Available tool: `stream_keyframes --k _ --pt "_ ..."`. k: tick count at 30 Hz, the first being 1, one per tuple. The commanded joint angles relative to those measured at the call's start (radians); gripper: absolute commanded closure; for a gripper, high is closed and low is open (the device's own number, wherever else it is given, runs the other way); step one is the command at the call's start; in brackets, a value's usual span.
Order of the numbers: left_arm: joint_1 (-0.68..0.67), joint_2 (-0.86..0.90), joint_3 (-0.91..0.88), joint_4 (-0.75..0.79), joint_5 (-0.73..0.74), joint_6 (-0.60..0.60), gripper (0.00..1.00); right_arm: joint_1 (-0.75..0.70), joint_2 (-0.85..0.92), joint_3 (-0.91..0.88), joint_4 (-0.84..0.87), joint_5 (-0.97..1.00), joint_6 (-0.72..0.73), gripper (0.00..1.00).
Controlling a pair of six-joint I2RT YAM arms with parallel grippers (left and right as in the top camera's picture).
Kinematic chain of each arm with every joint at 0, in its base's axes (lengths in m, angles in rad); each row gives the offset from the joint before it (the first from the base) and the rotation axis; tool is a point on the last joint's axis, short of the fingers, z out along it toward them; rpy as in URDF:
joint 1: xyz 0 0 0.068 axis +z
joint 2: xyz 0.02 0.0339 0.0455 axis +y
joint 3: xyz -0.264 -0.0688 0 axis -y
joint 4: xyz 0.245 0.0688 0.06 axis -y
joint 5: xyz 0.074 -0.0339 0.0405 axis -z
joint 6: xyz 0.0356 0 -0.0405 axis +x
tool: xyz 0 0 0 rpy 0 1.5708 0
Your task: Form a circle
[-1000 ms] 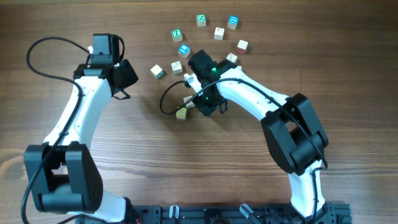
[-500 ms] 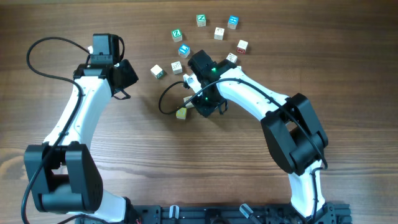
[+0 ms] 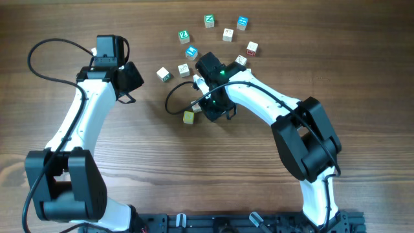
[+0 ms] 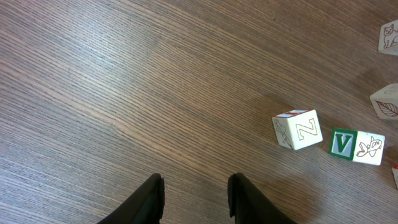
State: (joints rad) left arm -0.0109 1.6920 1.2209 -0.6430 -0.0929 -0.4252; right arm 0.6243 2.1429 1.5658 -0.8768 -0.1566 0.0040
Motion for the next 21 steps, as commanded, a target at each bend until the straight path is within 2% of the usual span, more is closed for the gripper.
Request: stream_keyframes --k 1,11,16,21 --pt "0.002 -0.003 -0.006 0.000 -0.010 -0.002 0.64 0.008 0.011 -0.003 0.010 -0.020 0.025 0.62" --pt "0.002 -0.003 -0.006 0.000 -0.010 -0.002 0.64 0.008 0.011 -0.003 0.013 -0.020 0.025 0.62" --pt "0.002 -0.003 -0.006 0.000 -0.010 -0.002 0.63 0.008 0.011 -0.003 0.016 -0.020 0.023 0.57" --pt "0.002 -0.003 -0.006 0.000 -0.010 -0.002 0.64 0.008 0.011 0.003 0.012 -0.019 0.021 0.49"
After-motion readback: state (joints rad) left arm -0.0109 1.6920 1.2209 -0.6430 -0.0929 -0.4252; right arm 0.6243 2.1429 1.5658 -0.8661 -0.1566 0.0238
